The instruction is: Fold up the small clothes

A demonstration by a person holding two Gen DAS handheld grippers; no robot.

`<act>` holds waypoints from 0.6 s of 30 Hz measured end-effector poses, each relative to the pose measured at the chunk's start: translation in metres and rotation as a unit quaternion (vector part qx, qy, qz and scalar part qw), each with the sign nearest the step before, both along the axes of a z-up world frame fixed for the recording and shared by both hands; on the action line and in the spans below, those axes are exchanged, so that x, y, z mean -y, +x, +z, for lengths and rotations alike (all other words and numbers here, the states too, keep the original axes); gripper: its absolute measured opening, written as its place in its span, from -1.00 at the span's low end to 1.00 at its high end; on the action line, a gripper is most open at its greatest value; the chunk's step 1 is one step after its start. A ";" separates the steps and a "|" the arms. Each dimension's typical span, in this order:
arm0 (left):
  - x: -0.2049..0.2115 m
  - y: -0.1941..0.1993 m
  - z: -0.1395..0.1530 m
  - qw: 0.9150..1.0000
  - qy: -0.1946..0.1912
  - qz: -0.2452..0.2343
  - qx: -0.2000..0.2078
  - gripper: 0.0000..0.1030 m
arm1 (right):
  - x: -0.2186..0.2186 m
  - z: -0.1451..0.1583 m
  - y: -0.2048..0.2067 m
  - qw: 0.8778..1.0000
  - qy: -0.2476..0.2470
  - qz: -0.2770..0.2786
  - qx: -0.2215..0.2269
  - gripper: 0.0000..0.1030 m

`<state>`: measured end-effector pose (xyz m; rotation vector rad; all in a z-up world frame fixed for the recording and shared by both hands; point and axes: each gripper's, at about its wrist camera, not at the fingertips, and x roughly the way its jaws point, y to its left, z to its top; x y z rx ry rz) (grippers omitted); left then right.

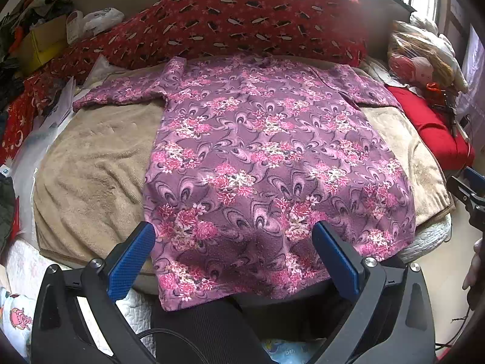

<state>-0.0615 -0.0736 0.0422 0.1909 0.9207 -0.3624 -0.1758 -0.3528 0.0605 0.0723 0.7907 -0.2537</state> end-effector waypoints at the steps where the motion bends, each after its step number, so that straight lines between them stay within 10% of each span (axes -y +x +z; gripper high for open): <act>1: 0.000 0.000 0.000 1.000 0.000 0.000 0.000 1.00 | 0.000 0.000 0.000 1.000 0.000 0.000 0.000 0.97; 18: 0.009 0.004 -0.009 1.000 0.009 -0.001 -0.015 1.00 | 0.001 -0.010 0.010 1.000 0.009 0.004 -0.012 0.96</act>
